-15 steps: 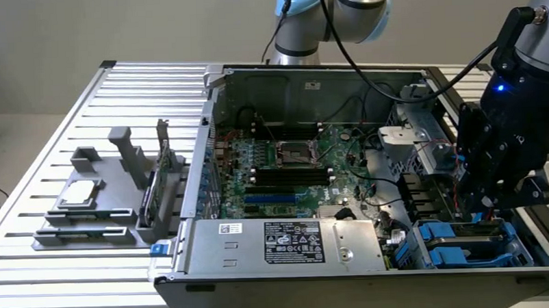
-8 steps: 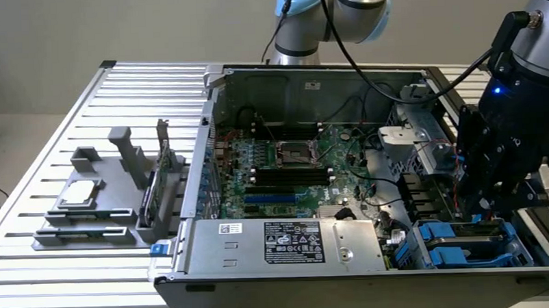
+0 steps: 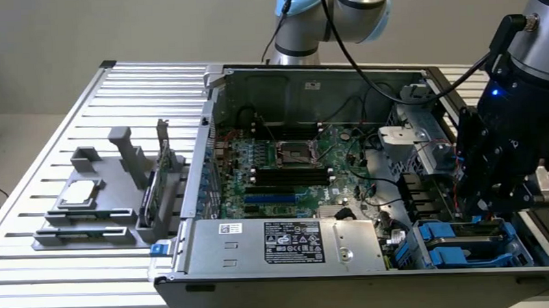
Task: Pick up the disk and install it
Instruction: 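Insert the second disk wire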
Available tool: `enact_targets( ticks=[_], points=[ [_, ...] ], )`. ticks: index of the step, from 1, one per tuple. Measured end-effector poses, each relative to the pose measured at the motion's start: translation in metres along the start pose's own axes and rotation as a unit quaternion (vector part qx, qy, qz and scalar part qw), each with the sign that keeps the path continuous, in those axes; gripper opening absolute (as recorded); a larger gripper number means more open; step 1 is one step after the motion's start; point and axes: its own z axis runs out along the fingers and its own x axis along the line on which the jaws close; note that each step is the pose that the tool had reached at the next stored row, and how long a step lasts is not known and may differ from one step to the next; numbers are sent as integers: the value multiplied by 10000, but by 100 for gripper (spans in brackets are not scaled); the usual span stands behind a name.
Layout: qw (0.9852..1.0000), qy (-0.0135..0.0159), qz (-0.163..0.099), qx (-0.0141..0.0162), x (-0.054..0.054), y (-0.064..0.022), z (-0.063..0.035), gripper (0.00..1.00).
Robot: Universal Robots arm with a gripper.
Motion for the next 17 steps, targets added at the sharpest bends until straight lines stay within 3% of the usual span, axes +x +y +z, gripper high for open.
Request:
enact_targets(
  ticks=[4, 7, 8, 17],
  points=[
    [10000, -4, 42, 1, 0, 0, 1, 34],
    [10000, -7, 69, 2, 0, 0, 1, 25],
    [10000, -8, 77, 2, 0, 0, 0, 18],
    [9999, -10, 119, 4, -5, 0, 0, 16]
  ],
)
